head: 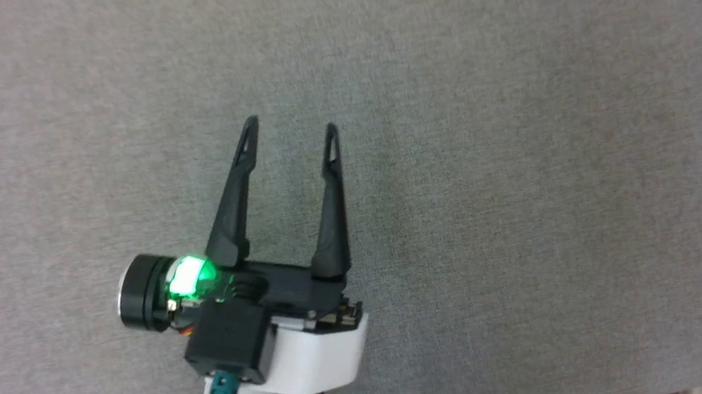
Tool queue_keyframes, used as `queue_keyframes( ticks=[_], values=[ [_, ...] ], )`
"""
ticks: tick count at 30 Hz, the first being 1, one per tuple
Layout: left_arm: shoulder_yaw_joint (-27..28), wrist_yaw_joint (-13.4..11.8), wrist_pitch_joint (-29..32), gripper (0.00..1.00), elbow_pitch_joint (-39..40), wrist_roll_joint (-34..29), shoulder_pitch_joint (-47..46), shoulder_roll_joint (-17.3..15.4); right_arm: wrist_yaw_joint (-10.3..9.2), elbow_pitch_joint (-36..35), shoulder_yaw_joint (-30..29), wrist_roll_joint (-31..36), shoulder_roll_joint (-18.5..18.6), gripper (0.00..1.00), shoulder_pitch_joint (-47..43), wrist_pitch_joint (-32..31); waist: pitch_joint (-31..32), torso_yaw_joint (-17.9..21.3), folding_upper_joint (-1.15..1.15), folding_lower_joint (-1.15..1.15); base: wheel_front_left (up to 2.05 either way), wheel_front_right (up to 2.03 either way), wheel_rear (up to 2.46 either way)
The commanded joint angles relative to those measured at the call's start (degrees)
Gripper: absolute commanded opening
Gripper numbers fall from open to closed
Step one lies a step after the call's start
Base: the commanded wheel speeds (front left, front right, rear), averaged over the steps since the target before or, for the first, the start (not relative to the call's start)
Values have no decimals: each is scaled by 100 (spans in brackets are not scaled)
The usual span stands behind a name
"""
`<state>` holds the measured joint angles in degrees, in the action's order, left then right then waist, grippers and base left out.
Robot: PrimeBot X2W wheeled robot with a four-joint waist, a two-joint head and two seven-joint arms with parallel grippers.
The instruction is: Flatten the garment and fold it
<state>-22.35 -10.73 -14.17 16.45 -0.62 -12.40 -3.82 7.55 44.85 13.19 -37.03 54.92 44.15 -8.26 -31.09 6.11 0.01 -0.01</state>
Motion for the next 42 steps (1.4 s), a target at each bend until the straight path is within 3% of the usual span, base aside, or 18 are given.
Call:
queue_keyframes(
  ticks=[1,9,17,24,31,36,42],
  values=[
    [36,-38,-34,100,-10,50,67,-9,-6,14,5,-71,-66,100,20,66,352,-101,-1,1,0,0,0],
    [329,-51,-79,100,-95,366,398,-137,-6,-278,-21,-381,-696,100,-343,569,1211,-298,-1,1,0,0,0],
    [717,-195,-82,100,-416,651,937,-203,-6,-1508,-300,-571,-1500,100,-1610,927,2040,-580,-1,1,0,0,0],
    [940,-168,-82,100,-577,913,1276,-284,-6,-2737,-986,-15,-2366,100,-2844,846,2489,-801,-1,1,0,0,0],
    [1033,-3,-83,100,-794,1173,1532,-334,-6,-3909,-1683,1040,-3422,100,-3797,676,2835,-952,-1,1,0,0,0],
    [1033,20,-83,100,-961,1226,1714,-362,-6,-4567,-1799,1628,-4077,100,-4235,570,3037,-989,-1,1,0,0,0],
    [925,53,-78,100,-1305,1081,1748,-497,-6,-5037,-1727,2208,-4594,100,-4592,689,3130,-1017,-1,1,0,0,0]
  ],
)
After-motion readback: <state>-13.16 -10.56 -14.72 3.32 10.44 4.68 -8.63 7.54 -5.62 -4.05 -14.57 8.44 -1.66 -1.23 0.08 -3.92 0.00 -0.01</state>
